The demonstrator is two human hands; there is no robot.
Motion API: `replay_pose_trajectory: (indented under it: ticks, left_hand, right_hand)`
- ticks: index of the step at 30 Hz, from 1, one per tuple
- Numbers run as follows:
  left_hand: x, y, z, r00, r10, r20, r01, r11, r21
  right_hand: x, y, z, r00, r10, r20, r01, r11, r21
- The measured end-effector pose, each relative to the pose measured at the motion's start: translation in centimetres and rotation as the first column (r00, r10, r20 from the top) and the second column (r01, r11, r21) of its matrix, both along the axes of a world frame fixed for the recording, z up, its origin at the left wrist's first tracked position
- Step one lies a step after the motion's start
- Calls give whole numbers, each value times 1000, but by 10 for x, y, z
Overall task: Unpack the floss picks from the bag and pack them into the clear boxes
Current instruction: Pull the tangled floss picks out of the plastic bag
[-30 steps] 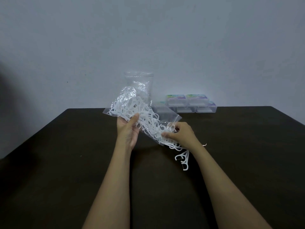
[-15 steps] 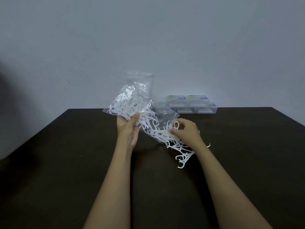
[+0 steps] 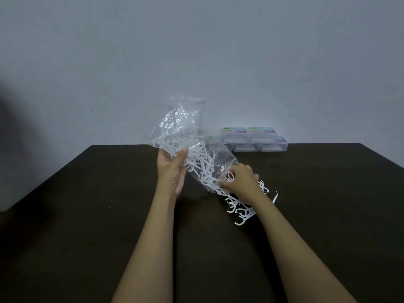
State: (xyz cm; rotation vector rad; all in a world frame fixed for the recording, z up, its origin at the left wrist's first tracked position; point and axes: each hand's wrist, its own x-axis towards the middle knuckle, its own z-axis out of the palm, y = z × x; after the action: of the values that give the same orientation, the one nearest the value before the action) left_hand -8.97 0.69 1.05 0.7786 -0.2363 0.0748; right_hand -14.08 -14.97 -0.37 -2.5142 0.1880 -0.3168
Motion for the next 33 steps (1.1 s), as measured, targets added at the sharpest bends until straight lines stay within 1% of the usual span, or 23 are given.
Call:
replay_pose_trajectory:
  ticks: [4, 9, 10, 13, 14, 18, 22, 27, 31, 33]
  left_hand:
    - [1, 0, -1, 1000, 8, -8, -8, 1000, -21]
    - [0, -1, 0, 1000, 17, -4, -17, 999, -44]
    - [0, -1, 1, 1000, 15, -1, -15, 999, -46]
    - [0, 0, 1, 1000, 3, 15, -2, 999, -51]
    - [0, 0, 1, 1000, -2, 19, 3, 999, -49]
    - [-1, -3, 1, 1000, -22, 16, 22, 999, -30]
    - [-2, -4, 2, 1000, -7, 9, 7, 1000, -14]
    - [-1, -1, 2, 1000, 25, 6, -25, 998, -54]
    - [-1, -1, 2, 999, 45, -10, -46, 998, -50]
    - [-1, -1, 1, 999, 42, -13, -43, 998, -48]
  right_hand:
    - [0, -4, 2, 999, -46, -18, 45, 999, -13]
    - [0, -5, 4, 997, -74, 24, 73, 997, 9]
    - [1, -4, 4, 998, -53, 26, 52, 998, 47]
    - [0, 0, 3, 997, 45, 59, -57, 972, 229]
    - [0, 1, 2, 995, 61, 75, -77, 966, 246]
    - [-2, 7, 2, 997, 38, 71, -50, 984, 174]
    - [-3, 6, 3, 998, 18, 66, -30, 981, 190]
    - [-4, 1, 8, 997, -30, 64, 24, 996, 86]
    - [-2, -5, 6, 994, -87, 69, 81, 992, 93]
    - [-2, -6, 6, 994, -76, 80, 67, 991, 112]
